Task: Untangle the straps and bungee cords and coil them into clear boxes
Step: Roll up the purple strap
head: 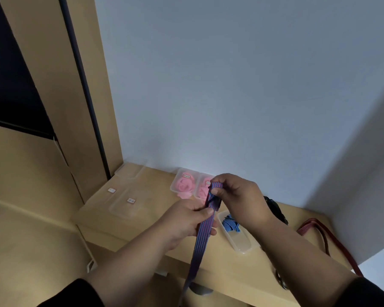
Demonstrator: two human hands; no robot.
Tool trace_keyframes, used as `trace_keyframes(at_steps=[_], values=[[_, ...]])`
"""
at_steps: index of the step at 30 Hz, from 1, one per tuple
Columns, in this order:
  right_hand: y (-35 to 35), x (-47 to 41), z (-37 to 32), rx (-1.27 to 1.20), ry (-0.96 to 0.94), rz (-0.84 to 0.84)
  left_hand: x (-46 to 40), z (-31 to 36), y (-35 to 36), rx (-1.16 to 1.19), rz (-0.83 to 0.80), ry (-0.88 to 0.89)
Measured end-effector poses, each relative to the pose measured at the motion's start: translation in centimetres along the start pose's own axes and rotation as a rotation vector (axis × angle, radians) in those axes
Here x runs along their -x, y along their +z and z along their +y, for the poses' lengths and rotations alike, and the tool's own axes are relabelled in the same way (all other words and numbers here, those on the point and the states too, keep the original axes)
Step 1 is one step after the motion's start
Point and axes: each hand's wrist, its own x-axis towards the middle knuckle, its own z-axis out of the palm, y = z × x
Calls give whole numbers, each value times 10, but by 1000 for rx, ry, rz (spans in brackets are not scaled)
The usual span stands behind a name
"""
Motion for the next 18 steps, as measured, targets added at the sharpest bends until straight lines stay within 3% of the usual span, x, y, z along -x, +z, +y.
trace_keyframes(at_steps=[8,15,18], values=[[14,11,4,317,-296,136,0,3,8,203,30,-113],[8,16,8,302,-530,87,-2,9,-7,428,-133,-168],[9,20,14,296,-620,45,-2,9,-7,518,-153,-111]])
